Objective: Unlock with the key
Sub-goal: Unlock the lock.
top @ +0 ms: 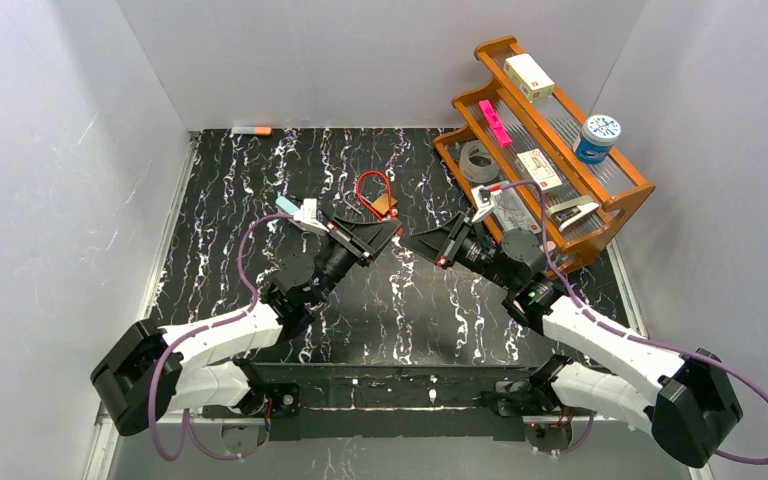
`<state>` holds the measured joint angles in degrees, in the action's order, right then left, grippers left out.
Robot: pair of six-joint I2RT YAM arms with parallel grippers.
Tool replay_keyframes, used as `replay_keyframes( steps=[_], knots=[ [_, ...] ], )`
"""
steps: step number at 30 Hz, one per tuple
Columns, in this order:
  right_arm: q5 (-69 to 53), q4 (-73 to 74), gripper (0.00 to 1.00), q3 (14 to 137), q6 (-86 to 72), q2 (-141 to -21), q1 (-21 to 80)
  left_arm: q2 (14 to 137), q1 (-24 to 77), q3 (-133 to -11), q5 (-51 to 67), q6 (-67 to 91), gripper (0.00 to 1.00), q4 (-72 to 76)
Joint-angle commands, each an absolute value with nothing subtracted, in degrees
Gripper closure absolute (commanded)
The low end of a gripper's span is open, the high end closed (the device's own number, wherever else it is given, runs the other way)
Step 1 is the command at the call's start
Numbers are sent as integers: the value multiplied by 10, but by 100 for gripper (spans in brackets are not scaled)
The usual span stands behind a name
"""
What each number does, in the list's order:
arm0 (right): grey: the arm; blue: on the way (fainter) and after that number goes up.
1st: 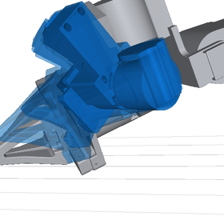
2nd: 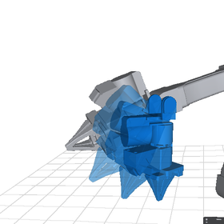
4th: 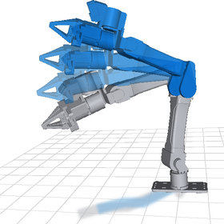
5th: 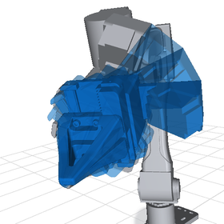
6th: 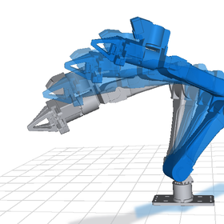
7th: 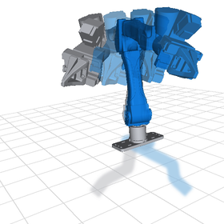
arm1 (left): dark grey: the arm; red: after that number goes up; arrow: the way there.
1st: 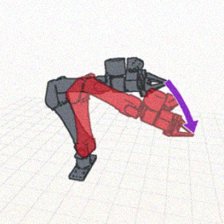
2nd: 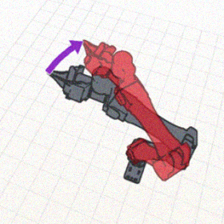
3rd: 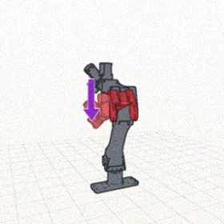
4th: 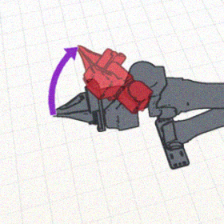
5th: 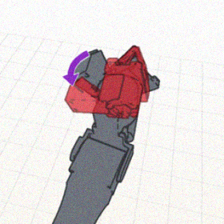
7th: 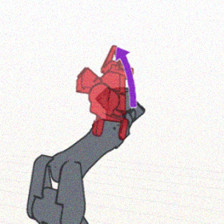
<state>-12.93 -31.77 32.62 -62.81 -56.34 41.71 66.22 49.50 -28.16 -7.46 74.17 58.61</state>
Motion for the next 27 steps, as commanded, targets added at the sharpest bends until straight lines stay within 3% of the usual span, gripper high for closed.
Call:
replay_keyframes(
  steps=[1,7,12,16,18,27],
  knots=[
    [-91,-404,99,342,-689,-589,404,655,513,-297,-19,755,100,621],
    [-85,-525,99,313,-825,-589,402,650,513,-284,-18,762,100,633],
    [-95,-505,99,334,-793,-607,402,661,512,-285,-11,767,100,642],
    [-100,-389,99,381,-702,-608,402,663,512,-283,-10,766,100,647],
    [-98,-422,99,364,-718,-608,401,666,513,-281,-9,768,100,655],
    [-60,-653,99,270,-992,-630,399,695,512,-275,-3,783,100,737]
  ],
)
